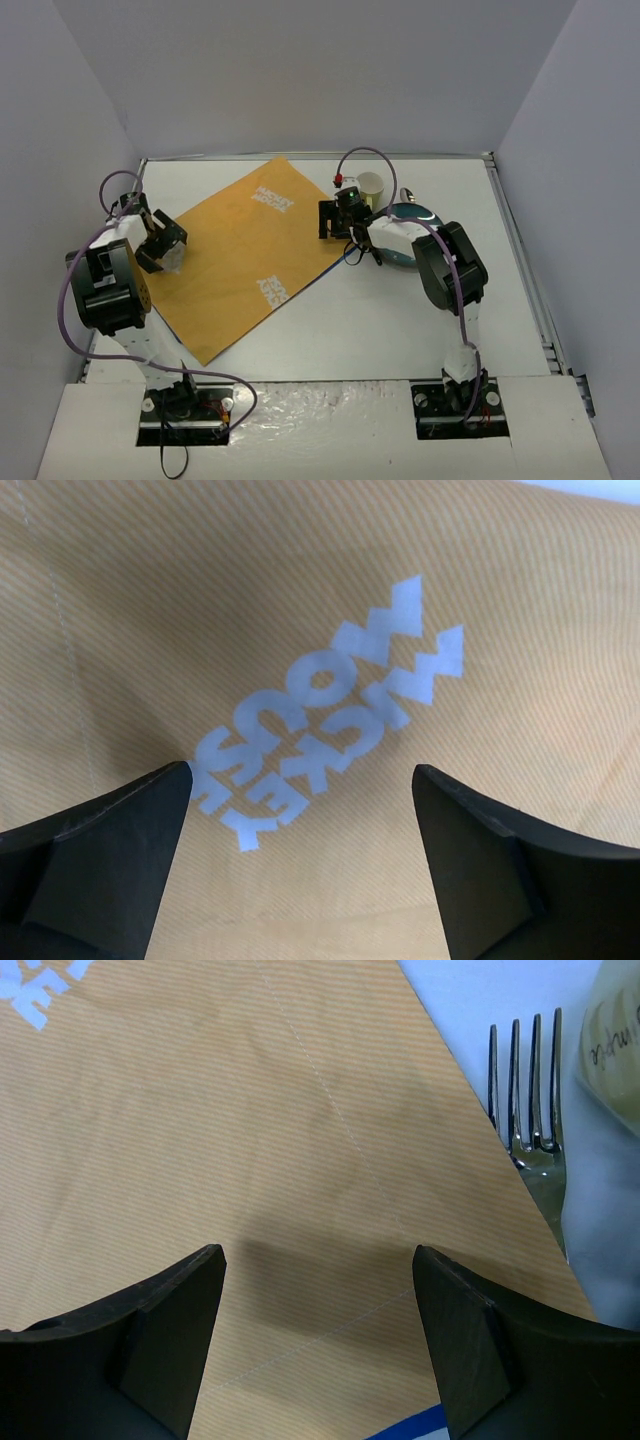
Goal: Set the dinner table for one person
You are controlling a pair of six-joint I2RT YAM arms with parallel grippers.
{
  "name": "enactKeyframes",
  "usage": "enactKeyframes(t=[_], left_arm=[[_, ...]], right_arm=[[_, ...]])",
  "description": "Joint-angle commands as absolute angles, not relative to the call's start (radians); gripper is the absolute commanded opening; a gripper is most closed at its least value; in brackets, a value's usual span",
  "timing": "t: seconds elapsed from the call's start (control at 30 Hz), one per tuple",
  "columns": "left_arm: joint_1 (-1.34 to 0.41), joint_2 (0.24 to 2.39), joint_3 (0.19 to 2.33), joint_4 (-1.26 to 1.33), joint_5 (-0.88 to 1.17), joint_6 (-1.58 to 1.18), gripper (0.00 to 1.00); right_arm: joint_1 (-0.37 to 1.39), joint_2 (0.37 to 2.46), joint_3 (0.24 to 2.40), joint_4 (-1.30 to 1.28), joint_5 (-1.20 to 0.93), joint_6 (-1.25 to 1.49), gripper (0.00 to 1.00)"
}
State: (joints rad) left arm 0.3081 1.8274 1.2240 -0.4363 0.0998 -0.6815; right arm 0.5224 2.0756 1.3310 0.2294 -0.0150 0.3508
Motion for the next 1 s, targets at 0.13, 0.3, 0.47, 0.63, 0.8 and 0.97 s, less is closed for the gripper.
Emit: enactKeyframes(t=[0.13, 0.3, 0.47, 0.63, 0.8, 0.97], left_arm=[[0.18, 1.462, 1.214, -0.621, 0.073, -0.553, 0.96], [0.064, 1.258, 1.083, -0.729, -0.019, -0.591, 0.97], [0.064, 1.121, 0.933, -0.743, -0.079, -0.642, 0.97], [0.088, 1.101, 0.994, -0.766, -0.078, -0.628, 0.97], [0.152, 1.143, 1.198, -0.839, -0.079, -0.572, 0.97], [0.203, 1.189, 1.424, -0.931, -0.035, -0.517, 0.97]], right_arm=[[0.544, 1.825, 1.355, 0.172, -0.054, 0.25, 0.74], [0.586, 1.689, 1.285, 0.143, -0.089, 0.16, 0.85], [0.704, 1.636, 1.22, 0.101, -0.152, 0.002, 0.9], [0.833, 1.63, 1.171, 0.101, -0.252, -0.149, 0.91], [0.977, 1.709, 1.221, 0.106, -0.276, -0.243, 0.88], [1.111, 1.828, 1.314, 0.116, -0.266, -0.284, 0.85]])
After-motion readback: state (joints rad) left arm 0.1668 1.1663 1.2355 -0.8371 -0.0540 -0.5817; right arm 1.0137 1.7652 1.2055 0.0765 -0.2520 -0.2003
